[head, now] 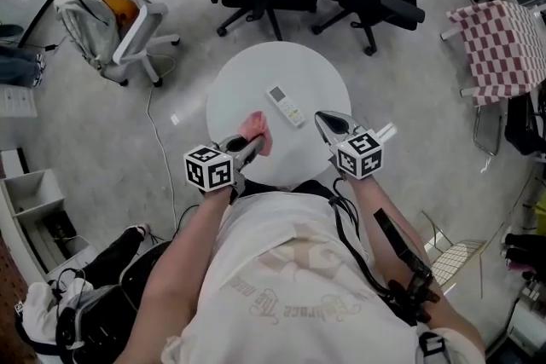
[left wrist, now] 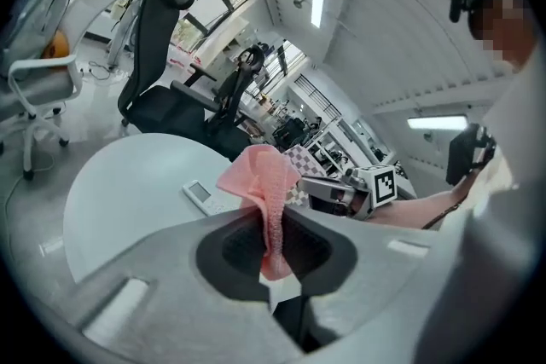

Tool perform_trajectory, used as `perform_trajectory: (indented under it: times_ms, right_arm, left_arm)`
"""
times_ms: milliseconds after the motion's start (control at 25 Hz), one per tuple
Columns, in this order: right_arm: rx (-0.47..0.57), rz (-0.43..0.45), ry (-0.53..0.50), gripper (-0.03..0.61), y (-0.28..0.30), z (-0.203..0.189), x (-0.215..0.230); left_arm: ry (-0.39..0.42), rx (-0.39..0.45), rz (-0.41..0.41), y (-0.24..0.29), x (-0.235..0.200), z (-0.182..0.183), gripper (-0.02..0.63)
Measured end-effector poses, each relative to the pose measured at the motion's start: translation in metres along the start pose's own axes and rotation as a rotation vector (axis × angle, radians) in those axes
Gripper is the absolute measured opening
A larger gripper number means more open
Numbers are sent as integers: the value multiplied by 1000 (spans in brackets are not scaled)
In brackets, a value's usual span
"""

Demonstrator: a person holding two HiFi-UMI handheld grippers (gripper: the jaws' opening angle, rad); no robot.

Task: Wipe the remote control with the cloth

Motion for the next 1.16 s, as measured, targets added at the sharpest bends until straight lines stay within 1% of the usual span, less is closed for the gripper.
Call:
perform_trajectory:
  times_ms: [120,240,400,600,800,880,1160]
  right_arm:
    - [41,17,-41,6,-15,3,-11]
    - [71,26,-65,6,-25,3,-19]
    - [93,31,-67,6,-36,-1,-21]
    - [99,32,-60,6,-39,-11,-17]
    - [97,41,-60,6,-45,4,-25]
    - [98,46,-61,6,-45,4,-26]
    - [112,64,-66,6,-83,-7,-17]
  left_arm:
    - [50,8,31,-1,7,-1,21]
    - [76,26,49,-2,14,0,21]
    - [98,35,64,-2,23,-4,21]
    - [101,52,82,-1,25,-8,21]
    - [85,47,88,-8,30,0,21]
    - [88,43,89,-6,30,-2,21]
    - [106,46,114,10,72,-6,21]
Point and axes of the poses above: the fingertips, and each gripper's own axes: y forward along the fingers, x to its right, z out of its top, the point moved 2 cm from there along -y, backward along the fingers, and after that the axes turned 9 degrees about -x, right-handed, at the moved point
